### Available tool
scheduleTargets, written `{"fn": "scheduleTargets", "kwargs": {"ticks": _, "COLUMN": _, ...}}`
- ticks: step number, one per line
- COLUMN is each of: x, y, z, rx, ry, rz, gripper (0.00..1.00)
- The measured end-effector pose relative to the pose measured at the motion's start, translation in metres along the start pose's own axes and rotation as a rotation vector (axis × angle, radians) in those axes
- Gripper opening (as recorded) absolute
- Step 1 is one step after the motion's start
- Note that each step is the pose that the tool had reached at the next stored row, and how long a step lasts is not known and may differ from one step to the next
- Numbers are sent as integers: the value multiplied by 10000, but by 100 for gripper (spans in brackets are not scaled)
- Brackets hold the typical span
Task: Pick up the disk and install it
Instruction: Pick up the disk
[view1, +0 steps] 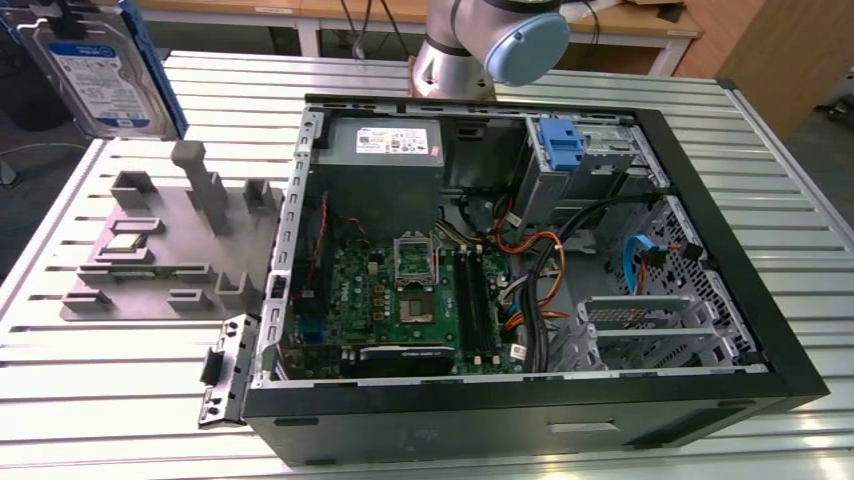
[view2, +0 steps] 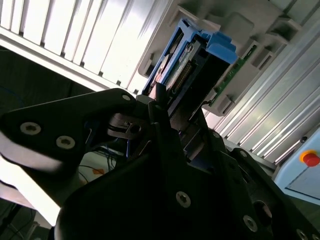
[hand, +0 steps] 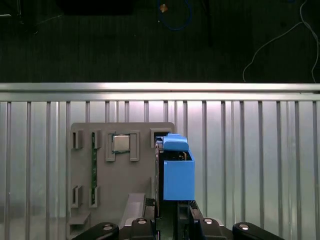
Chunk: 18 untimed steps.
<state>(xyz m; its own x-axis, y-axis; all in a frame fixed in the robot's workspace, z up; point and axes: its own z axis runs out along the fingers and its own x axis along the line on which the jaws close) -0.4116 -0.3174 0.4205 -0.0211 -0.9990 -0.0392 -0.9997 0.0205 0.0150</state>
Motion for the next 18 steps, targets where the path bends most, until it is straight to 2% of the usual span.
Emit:
{"fn": "scheduleTargets", "kwargs": {"ticks": 10, "x": -10, "y": 4, "z": -268, "rx": 0, "ry": 0, "rz": 0, "gripper": 35}}
{"fn": "scheduleTargets", "kwargs": {"ticks": 18, "x": -17, "y": 7, "z": -447, "rx": 0, "ry": 0, "rz": 0, "gripper": 35}}
